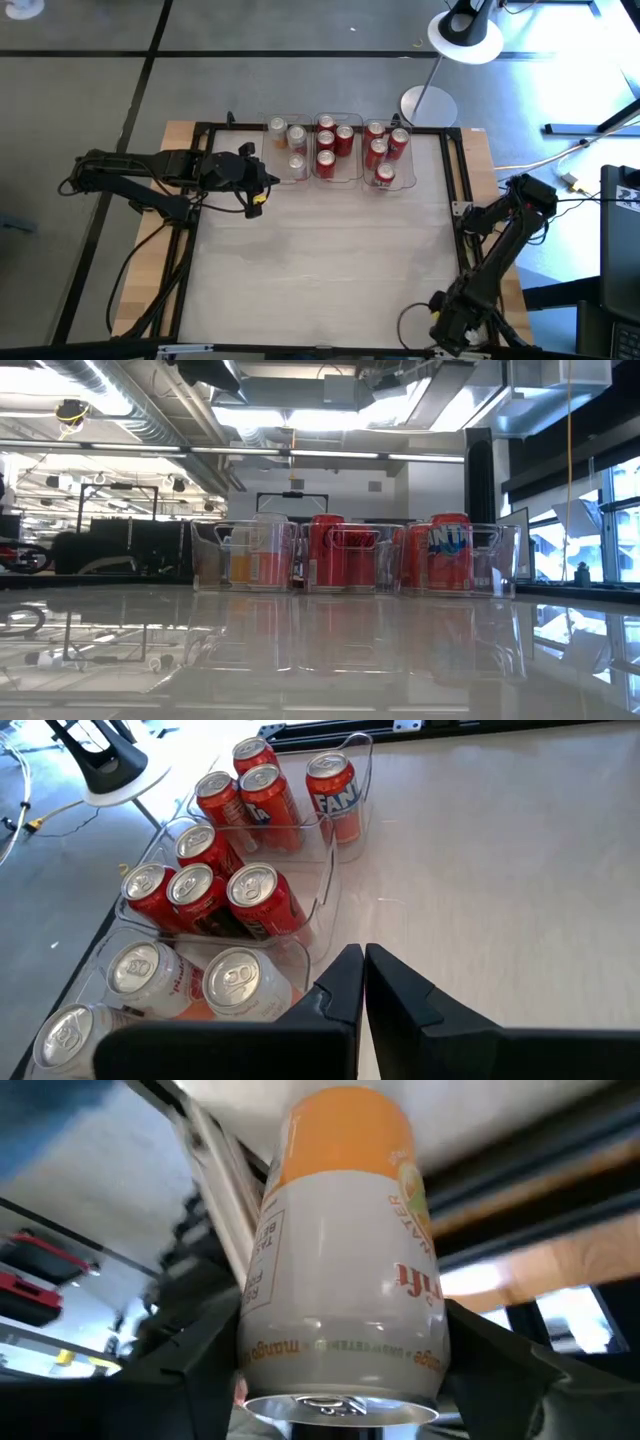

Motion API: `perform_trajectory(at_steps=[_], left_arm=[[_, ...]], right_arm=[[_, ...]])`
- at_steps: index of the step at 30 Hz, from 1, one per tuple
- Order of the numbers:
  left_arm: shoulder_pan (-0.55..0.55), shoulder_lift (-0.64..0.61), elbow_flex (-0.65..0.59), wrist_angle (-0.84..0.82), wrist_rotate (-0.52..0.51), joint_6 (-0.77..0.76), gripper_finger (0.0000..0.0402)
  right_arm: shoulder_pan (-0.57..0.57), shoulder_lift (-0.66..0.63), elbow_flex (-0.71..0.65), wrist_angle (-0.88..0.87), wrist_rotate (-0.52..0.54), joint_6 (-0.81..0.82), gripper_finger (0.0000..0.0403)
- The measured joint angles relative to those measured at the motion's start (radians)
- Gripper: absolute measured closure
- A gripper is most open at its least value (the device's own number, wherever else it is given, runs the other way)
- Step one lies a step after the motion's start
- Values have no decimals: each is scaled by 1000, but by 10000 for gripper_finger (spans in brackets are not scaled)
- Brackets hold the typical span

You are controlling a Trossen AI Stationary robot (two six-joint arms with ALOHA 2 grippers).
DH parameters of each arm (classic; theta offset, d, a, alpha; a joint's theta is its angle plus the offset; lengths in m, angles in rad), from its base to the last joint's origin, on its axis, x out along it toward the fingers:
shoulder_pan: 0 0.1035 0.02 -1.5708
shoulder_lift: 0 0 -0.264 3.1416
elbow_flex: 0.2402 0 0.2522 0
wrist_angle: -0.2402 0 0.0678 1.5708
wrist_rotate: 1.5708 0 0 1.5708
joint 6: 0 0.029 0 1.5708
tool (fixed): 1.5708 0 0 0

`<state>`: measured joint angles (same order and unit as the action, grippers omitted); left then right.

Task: Sort soda cans
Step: Put the yellow-white soda can into the left transparent bin

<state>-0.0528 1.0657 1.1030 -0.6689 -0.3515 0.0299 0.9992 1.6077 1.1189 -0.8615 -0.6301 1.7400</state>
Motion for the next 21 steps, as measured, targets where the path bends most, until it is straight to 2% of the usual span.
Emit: perform_trajectory(at_steps=[4,9,11,16,21], left_arm=[[0,0,0,15,0,0,394],[7,0,0,53,-1,-1,394],[8,0,0,54,-1,-24,394],[14,10,0,56,-1,0,394],[21,19,0,59,3,-15,392]], right_arm=[[-93,-4,64,-80,94,-134,128],[-234,-6,161,-277,254,-374,128],[-298,-6,198,-343,352,-478,128],[-451,-6,267,-390,696,-747,128],[-586,-6,296,-302,903,-1028,128]])
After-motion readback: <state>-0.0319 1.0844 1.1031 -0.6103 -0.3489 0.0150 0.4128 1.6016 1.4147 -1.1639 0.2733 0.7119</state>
